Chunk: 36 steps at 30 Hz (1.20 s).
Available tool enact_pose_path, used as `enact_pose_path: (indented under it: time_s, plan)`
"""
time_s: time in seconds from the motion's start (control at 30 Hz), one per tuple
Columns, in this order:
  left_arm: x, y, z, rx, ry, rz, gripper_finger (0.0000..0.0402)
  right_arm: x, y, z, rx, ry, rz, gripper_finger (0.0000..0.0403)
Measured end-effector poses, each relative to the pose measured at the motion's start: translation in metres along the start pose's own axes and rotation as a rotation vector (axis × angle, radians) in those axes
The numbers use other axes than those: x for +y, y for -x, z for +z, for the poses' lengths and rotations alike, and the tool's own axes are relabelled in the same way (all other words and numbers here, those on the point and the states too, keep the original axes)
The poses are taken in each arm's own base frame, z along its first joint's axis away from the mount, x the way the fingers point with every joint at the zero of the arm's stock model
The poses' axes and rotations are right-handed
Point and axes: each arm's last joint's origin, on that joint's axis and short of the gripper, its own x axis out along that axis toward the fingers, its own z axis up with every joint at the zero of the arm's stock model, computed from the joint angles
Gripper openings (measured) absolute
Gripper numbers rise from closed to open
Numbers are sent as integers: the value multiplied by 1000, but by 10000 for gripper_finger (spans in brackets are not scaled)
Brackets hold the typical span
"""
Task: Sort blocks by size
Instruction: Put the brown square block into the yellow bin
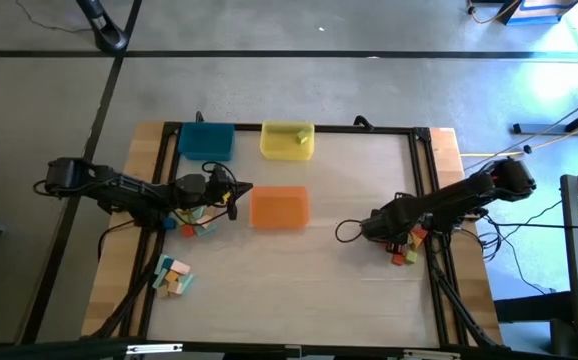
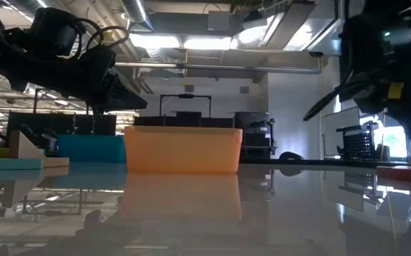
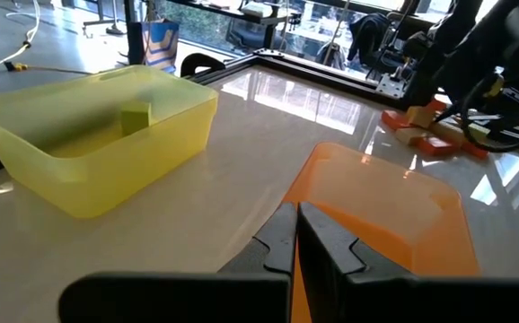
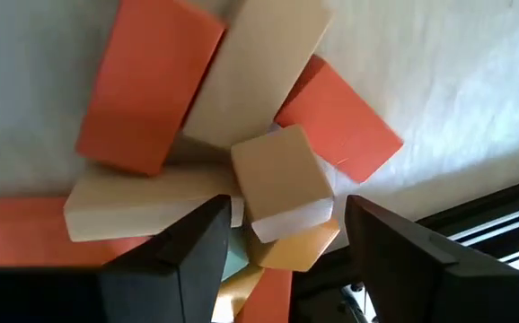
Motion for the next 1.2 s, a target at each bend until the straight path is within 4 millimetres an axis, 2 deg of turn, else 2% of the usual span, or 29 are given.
enact_pose_path:
  time_s: [0.1, 0.37, 0.77, 0.87, 0.93, 1.2]
  plan:
    - [0, 0, 0, 2, -1, 1, 3, -4, -5, 4, -2, -2, 8, 199]
    - [0, 0, -1, 7, -2, 1, 3, -15, -10, 6, 25, 23, 17, 98]
    - [0, 0, -1, 6, -2, 1, 3, -15, -6, 7, 21, -5, 31, 23]
    - [0, 0, -1, 6, -2, 1, 3, -15, -4, 8, 27, -36, 39, 29]
    - [0, 0, -1, 6, -2, 1, 3, -15, -1, 9, 35, -46, 45, 48]
    - [0, 0, -1, 5, -2, 1, 3, -15, 15, 13, 30, -49, 71, 185]
